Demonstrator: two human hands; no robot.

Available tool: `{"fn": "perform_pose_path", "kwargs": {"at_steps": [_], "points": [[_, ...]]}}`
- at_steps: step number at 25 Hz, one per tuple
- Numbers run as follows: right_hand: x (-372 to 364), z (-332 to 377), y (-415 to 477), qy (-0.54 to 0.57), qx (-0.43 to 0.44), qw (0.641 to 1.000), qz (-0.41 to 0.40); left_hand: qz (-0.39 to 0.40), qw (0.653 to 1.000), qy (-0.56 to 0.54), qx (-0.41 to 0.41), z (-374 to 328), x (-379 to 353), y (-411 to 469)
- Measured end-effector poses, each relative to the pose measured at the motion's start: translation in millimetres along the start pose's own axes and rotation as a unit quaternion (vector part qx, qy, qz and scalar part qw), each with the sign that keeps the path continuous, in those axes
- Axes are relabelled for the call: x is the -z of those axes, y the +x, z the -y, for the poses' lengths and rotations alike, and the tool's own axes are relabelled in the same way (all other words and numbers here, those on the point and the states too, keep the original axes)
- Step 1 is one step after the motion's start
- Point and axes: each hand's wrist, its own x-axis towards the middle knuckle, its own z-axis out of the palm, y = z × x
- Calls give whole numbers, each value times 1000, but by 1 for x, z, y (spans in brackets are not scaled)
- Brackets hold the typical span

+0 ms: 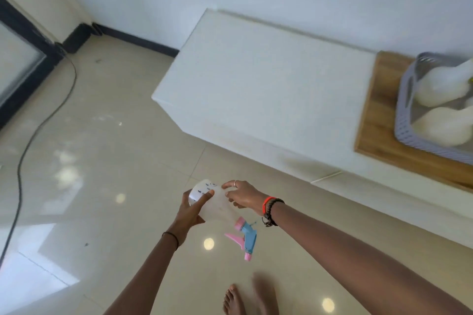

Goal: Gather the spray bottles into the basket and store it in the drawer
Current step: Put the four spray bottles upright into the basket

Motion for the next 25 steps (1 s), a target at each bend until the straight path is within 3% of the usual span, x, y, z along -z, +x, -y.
{"fn": "perform_pose_path", "kwargs": {"at_steps": [12,25], "points": [[86,18,-176,103,-30,994,-5,127,992,3,12,-97,-66,-135],[134,-56,-296,344,-32,938,22,254,965,13,69,-117,-139,-201]]}}
